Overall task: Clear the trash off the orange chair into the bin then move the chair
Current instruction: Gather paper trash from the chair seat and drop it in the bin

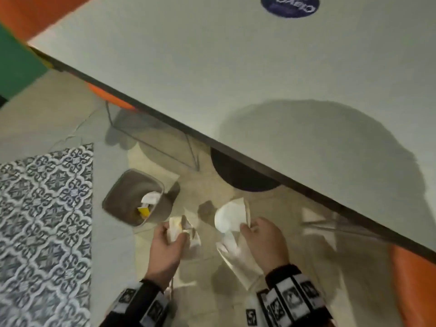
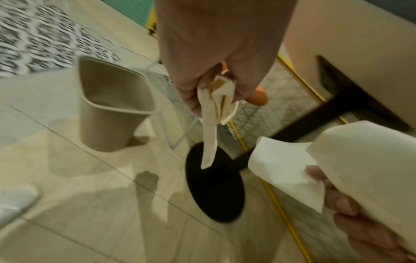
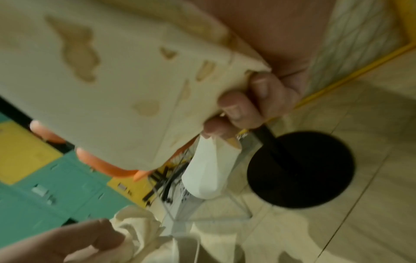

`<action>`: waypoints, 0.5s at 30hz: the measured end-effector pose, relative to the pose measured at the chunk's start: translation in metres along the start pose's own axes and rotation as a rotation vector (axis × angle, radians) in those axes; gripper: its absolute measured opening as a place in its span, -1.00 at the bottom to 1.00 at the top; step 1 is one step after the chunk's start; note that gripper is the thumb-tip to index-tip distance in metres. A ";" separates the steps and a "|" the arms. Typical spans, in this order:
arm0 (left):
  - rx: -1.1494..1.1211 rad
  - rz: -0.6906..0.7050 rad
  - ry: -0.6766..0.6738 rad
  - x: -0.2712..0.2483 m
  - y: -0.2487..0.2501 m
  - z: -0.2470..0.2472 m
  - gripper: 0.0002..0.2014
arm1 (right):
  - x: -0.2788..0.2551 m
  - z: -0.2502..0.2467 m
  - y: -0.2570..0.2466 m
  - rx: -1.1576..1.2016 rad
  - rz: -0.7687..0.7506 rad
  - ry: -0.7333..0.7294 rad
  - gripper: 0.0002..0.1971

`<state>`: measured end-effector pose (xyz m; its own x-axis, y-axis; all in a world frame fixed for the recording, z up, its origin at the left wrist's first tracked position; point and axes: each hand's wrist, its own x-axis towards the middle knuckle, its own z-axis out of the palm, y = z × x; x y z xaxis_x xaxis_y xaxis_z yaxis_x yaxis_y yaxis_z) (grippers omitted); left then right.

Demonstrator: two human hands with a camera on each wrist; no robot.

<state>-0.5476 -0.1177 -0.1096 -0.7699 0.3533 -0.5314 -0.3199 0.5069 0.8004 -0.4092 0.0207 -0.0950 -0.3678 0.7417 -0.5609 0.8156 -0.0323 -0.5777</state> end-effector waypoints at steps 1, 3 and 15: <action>-0.001 -0.007 0.049 0.025 -0.003 -0.025 -0.79 | 0.014 0.032 -0.023 -0.019 0.012 -0.046 -0.74; -0.007 -0.012 0.122 0.075 -0.007 -0.071 -0.75 | 0.038 0.091 -0.071 -0.052 0.031 -0.094 -0.70; 0.347 -0.250 -0.054 0.299 -0.073 -0.189 -0.40 | 0.171 0.329 -0.198 -0.259 0.133 -0.308 -0.58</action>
<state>-0.8595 -0.1977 -0.2745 -0.6593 0.2219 -0.7184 -0.2810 0.8135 0.5092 -0.7807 -0.0661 -0.2716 -0.3355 0.5066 -0.7942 0.9360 0.0842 -0.3417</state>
